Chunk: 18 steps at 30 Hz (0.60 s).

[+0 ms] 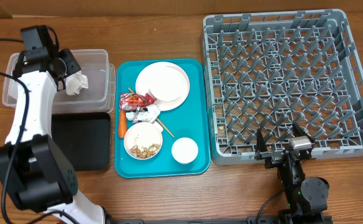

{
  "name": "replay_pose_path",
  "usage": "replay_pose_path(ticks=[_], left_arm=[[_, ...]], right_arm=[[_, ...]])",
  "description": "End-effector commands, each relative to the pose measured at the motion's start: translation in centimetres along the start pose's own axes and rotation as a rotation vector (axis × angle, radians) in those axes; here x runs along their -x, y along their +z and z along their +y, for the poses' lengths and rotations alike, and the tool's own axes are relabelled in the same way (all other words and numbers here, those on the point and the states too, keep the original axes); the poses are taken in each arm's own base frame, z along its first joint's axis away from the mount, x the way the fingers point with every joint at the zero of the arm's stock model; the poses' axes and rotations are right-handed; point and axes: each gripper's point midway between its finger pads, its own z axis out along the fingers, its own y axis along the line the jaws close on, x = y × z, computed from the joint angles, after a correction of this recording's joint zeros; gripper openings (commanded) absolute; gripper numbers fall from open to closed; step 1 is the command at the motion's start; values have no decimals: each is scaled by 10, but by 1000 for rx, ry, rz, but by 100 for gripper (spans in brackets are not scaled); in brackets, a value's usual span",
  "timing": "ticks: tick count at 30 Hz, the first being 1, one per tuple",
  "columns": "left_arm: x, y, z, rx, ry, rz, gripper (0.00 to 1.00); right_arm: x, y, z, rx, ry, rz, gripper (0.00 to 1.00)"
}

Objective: Sort waste into correct bins and load items into the dishwasher
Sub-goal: 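Return the left gripper to the tray and grasp the second tissue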

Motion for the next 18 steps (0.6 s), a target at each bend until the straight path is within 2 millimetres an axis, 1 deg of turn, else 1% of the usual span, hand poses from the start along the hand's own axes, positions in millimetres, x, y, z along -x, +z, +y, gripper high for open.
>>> replay_pose_path(ticks=[1, 4, 6, 9, 11, 12, 13, 15, 18], left_arm=[[39, -65, -13, -43, 18, -162, 57], [47, -94, -15, -62, 6, -209, 57], [44, -110, -20, -106, -3, -208, 57], [27, -130, -47, -257, -16, -143, 57], [11, -137, -65, -324, 10, -91, 59], [3, -138, -70, -330, 22, -62, 59], [-14, -138, -78, -331, 49, -10, 60], [-37, -138, -87, -319, 86, 64, 60], [-71, -140, -95, -279, 145, 162, 56]], right_arm=[[-2, 0, -1, -5, -4, -5, 100], [-2, 0, -1, -5, -4, -5, 100], [-2, 0, -1, -5, -4, -5, 100], [-2, 0, -1, -5, -4, -5, 100], [-2, 0, -1, -5, -4, -5, 100], [-2, 0, -1, -5, -4, -5, 100], [-2, 0, -1, -5, -4, -5, 100], [-2, 0, -1, -5, -4, -5, 100], [-2, 0, -1, -5, -4, -5, 100]])
